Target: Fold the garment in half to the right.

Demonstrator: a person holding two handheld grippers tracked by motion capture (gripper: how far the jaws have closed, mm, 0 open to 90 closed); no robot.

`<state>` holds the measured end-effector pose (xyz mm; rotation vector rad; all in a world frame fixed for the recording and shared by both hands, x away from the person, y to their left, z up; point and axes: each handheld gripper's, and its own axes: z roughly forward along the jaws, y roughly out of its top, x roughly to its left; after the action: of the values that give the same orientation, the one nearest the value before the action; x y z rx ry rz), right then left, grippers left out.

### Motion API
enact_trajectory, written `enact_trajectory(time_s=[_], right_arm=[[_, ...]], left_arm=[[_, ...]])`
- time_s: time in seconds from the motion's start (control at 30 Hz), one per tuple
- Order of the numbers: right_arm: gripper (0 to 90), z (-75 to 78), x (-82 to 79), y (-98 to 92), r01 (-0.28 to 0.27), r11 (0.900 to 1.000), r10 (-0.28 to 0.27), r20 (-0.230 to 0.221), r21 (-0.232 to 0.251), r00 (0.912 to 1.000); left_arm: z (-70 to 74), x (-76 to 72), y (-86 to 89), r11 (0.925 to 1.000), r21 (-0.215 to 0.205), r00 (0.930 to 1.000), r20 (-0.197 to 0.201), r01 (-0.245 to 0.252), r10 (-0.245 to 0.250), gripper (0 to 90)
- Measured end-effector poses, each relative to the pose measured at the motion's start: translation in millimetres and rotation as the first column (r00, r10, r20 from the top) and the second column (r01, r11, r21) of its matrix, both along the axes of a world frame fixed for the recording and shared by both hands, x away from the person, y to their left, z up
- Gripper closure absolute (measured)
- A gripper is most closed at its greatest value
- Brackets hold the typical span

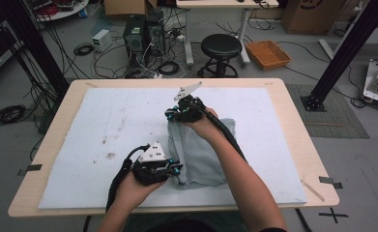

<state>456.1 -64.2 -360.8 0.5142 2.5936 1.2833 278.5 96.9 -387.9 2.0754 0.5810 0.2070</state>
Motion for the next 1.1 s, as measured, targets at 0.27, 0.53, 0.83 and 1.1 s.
enact_trajectory(time_s=[0.27,0.53,0.83,1.1], right_arm=[[80.3,-0.9,2.4,-29.4,0.05,0.999,-0.05,-0.013,-0.005,0.9987],[80.2,-3.4,4.4,-55.3,0.086,0.996,-0.086,-0.028,0.009,0.9959],[80.2,-9.1,4.8,-84.1,0.133,0.991,-0.132,-0.04,0.013,0.9904],[80.1,-9.5,3.4,-108.6,0.176,0.984,-0.175,-0.037,0.014,0.9838]], left_arm=[[0.4,7.8,-24.8,0.9993,0.019,0.9994,0.005,0.033,-0.033,82.9],[-0.5,15.0,-49.5,0.9972,0.042,0.9981,-0.001,0.062,-0.062,82.9],[-1.1,23.5,-76.2,0.993,0.045,0.994,-0.009,0.109,-0.109,82.9],[4.5,29.4,-99.6,0.9865,0.047,0.9875,0.009,0.157,-0.157,82.9]])
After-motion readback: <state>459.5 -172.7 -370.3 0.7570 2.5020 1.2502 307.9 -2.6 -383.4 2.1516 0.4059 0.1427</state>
